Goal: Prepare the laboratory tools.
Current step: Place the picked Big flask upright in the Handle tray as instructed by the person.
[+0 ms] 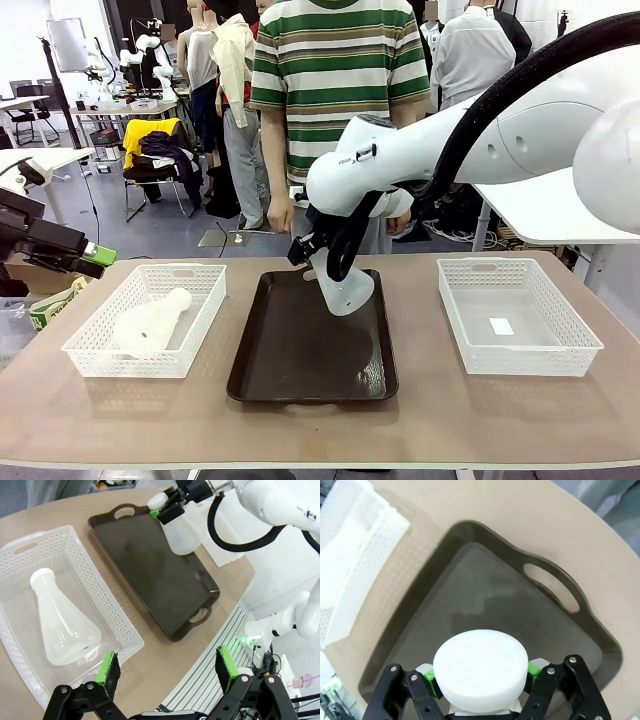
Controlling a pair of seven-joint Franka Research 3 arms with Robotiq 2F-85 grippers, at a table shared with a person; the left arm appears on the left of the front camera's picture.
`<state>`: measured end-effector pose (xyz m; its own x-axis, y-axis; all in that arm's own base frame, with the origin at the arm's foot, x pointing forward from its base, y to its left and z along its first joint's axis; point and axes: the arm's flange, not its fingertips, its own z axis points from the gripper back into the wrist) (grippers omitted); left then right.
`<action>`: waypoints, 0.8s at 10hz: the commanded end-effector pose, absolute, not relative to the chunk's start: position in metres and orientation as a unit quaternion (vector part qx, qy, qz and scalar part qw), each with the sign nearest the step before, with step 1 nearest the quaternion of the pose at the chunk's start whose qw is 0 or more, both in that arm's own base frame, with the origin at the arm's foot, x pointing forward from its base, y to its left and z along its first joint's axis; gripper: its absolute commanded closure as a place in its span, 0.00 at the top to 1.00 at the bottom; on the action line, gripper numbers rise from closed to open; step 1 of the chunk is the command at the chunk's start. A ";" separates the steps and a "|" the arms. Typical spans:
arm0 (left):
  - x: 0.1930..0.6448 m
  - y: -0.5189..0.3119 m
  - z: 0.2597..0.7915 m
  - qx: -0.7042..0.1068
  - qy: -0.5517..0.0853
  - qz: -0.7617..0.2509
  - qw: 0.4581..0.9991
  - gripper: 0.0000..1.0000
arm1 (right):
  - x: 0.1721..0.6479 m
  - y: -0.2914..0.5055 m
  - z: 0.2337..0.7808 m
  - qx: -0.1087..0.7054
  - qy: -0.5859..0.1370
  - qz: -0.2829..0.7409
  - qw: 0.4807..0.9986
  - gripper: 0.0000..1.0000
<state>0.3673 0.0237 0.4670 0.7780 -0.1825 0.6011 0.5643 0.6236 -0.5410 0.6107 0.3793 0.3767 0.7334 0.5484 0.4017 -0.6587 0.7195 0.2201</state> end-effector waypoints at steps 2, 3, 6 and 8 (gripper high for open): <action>0.368 0.025 0.465 -0.385 -0.263 -0.222 0.856 1.00 | 0.611 0.379 0.374 0.153 -0.146 0.326 0.921 0.00; 0.368 0.025 0.465 -0.385 -0.263 -0.222 0.856 1.00 | 0.611 0.379 0.374 0.153 -0.146 0.326 0.921 0.00; 0.368 0.025 0.465 -0.385 -0.263 -0.222 0.856 1.00 | 0.607 0.377 0.372 0.208 -0.164 0.375 0.889 0.00; 0.368 0.025 0.465 -0.385 -0.263 -0.222 0.856 1.00 | 0.598 0.358 0.372 0.305 -0.186 0.427 0.830 0.00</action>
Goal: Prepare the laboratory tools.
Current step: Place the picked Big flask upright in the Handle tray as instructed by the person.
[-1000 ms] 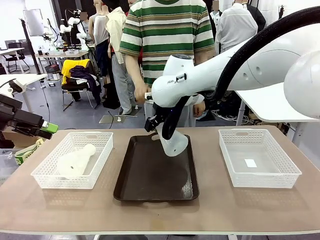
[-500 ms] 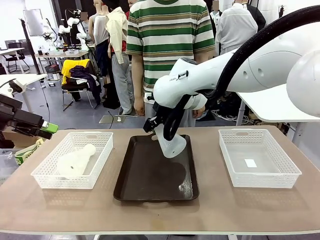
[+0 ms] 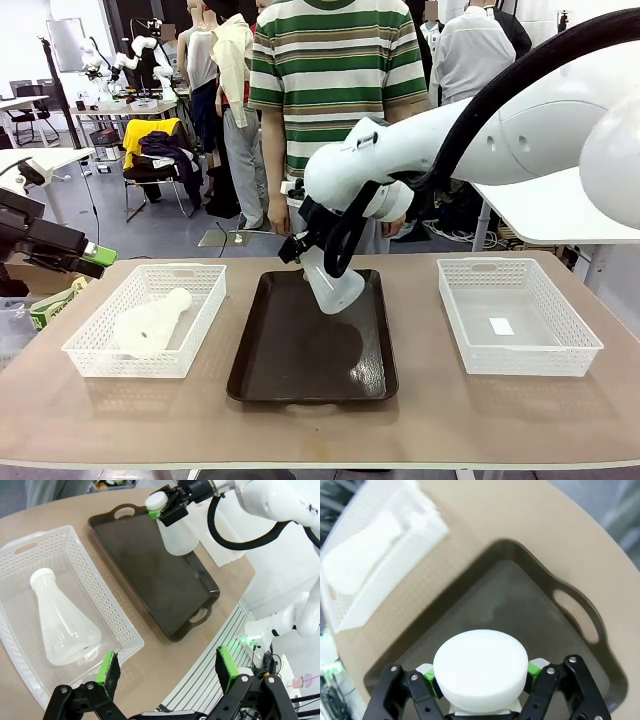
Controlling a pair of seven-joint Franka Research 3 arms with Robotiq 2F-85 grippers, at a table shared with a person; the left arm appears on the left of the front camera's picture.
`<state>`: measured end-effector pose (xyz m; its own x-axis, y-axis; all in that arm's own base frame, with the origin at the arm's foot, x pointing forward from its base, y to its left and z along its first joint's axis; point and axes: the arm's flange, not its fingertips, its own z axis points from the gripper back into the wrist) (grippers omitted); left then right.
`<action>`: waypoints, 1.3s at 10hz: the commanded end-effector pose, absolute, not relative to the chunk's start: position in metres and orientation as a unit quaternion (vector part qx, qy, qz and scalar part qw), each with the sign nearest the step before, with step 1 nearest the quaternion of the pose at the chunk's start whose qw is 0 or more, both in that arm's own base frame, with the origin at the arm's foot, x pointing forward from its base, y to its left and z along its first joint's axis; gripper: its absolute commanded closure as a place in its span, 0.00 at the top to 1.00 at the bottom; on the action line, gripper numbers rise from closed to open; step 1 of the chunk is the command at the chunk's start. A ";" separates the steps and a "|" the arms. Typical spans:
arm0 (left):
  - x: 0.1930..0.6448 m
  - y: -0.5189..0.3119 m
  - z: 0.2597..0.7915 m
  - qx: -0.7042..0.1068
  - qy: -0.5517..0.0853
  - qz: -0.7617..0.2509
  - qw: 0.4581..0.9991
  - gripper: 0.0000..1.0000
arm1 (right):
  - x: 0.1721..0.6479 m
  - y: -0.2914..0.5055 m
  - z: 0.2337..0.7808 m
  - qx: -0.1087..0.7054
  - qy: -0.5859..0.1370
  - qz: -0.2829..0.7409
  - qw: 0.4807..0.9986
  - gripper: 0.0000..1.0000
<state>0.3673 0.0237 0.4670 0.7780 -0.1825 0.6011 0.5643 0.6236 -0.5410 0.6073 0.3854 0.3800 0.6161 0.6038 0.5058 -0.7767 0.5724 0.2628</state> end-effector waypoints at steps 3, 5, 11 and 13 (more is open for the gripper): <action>0.368 0.025 0.465 -0.385 -0.263 -0.222 0.856 1.00 | 0.593 0.342 0.364 0.394 -0.235 0.518 0.722 0.00; 0.368 0.025 0.465 -0.385 -0.263 -0.222 0.856 1.00 | 0.592 0.337 0.358 0.454 -0.283 0.570 0.624 0.00; 0.368 0.025 0.465 -0.385 -0.263 -0.222 0.856 1.00 | 0.596 0.329 0.341 0.553 -0.395 0.608 0.411 0.00; 0.368 0.025 0.465 -0.385 -0.263 -0.222 0.856 1.00 | 0.602 0.329 0.328 0.564 -0.409 0.589 0.409 0.00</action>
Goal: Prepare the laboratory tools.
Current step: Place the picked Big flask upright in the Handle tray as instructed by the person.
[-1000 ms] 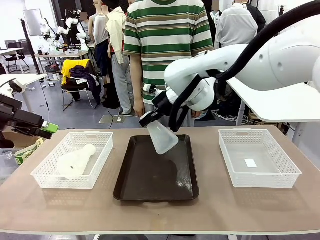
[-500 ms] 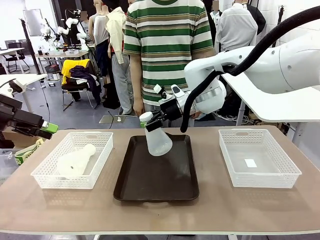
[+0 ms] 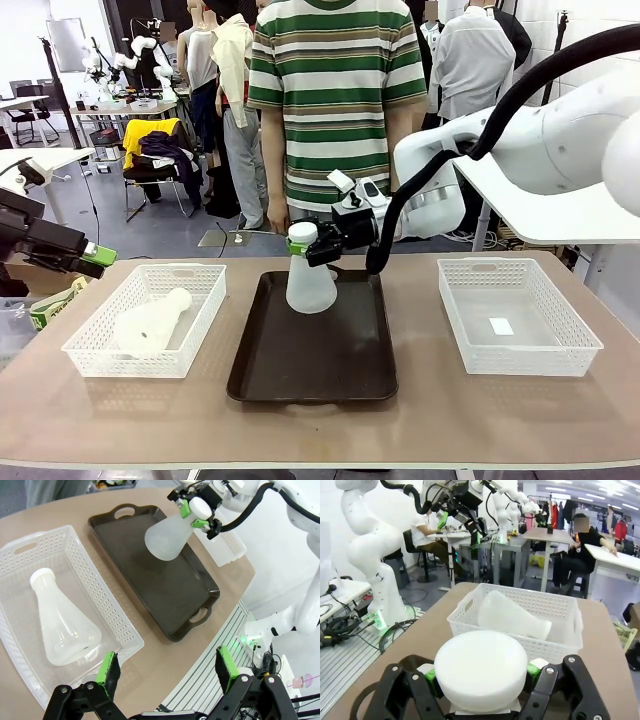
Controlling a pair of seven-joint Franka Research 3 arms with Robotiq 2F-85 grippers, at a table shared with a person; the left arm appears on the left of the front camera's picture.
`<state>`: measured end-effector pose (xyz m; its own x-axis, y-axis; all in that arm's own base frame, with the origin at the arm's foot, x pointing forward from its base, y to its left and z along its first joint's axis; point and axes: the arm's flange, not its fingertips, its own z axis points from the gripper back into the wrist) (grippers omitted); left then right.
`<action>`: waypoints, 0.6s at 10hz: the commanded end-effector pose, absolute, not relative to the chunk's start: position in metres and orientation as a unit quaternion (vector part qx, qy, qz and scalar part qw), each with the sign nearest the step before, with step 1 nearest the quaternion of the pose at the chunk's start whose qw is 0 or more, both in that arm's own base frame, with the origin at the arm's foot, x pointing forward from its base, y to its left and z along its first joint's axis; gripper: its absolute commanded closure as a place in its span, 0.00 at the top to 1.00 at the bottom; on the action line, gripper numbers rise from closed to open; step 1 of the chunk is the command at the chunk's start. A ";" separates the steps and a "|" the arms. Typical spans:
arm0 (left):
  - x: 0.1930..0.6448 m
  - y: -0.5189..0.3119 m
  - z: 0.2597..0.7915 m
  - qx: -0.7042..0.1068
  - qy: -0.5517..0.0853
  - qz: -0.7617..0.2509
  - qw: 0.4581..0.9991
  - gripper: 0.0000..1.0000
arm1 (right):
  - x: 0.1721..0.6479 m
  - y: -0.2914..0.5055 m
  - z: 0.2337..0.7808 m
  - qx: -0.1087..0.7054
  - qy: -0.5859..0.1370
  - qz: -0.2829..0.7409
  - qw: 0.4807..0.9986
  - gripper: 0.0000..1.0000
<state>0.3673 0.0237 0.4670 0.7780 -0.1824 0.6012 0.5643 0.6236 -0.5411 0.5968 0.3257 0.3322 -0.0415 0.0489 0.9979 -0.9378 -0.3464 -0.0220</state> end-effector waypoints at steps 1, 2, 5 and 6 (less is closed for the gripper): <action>0.368 0.025 0.465 -0.385 -0.263 -0.222 0.856 1.00 | 0.605 0.329 0.323 0.570 -0.413 0.578 0.413 0.00; 0.368 0.025 0.465 -0.385 -0.263 -0.222 0.856 1.00 | 0.607 0.331 0.318 0.574 -0.416 0.568 0.418 0.00; 0.368 0.025 0.465 -0.385 -0.263 -0.222 0.856 1.00 | 0.611 0.336 0.310 0.565 -0.412 0.563 0.441 0.00; 0.368 0.025 0.465 -0.385 -0.263 -0.222 0.856 1.00 | 0.613 0.338 0.306 0.562 -0.408 0.566 0.445 0.00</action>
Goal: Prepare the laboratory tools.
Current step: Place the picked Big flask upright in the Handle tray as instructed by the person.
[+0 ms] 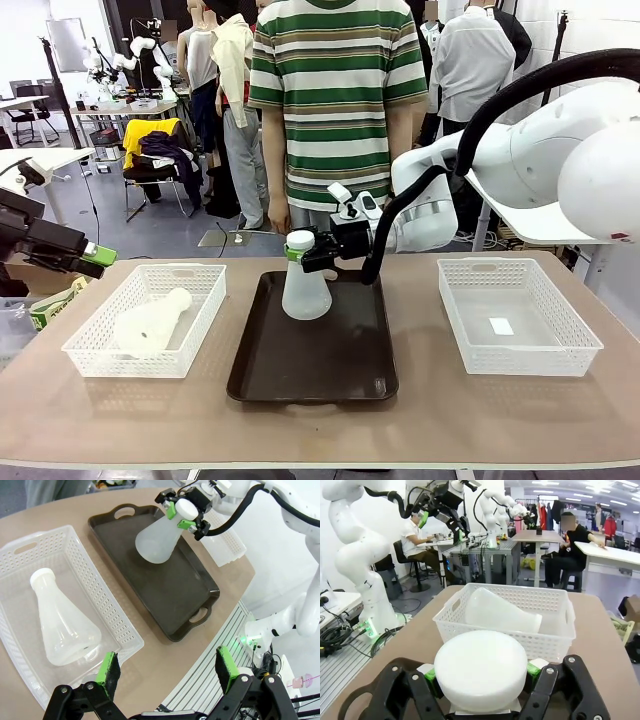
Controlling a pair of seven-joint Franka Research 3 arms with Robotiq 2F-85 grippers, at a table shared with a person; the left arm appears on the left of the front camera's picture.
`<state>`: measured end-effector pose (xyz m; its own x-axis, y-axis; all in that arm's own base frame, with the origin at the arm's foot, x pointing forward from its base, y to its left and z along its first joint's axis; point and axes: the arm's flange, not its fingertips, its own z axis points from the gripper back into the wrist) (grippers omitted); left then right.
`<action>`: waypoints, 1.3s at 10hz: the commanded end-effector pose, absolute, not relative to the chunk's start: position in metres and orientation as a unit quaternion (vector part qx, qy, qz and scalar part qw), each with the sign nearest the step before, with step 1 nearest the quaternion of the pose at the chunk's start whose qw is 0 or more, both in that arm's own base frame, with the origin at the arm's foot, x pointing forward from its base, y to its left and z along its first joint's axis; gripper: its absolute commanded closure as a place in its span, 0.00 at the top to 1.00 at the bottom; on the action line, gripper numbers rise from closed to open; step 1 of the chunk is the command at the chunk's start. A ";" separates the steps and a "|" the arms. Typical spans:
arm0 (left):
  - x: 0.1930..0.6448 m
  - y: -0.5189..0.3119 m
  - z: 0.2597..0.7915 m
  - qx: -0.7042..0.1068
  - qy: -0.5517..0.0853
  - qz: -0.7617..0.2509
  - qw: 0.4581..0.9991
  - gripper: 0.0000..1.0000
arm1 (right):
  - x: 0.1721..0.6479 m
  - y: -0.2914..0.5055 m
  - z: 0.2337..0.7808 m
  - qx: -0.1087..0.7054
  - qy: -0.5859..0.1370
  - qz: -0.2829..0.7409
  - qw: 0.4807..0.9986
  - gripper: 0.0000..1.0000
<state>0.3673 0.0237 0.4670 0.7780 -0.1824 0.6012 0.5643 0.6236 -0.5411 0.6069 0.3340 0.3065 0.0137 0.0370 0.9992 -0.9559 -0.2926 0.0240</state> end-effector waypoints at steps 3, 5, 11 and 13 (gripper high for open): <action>0.368 0.025 0.465 -0.385 -0.263 -0.222 0.856 1.00 | 0.614 0.338 0.297 0.560 -0.387 0.582 0.445 0.00; 0.368 0.025 0.465 -0.385 -0.263 -0.222 0.856 1.00 | 0.619 0.334 0.289 0.570 -0.385 0.580 0.437 0.29; 0.368 0.025 0.465 -0.385 -0.263 -0.222 0.856 1.00 | 0.619 0.325 0.279 0.573 -0.388 0.571 0.441 1.00; 0.368 0.025 0.465 -0.385 -0.263 -0.222 0.856 1.00 | 0.615 0.317 0.282 0.564 -0.391 0.575 0.446 1.00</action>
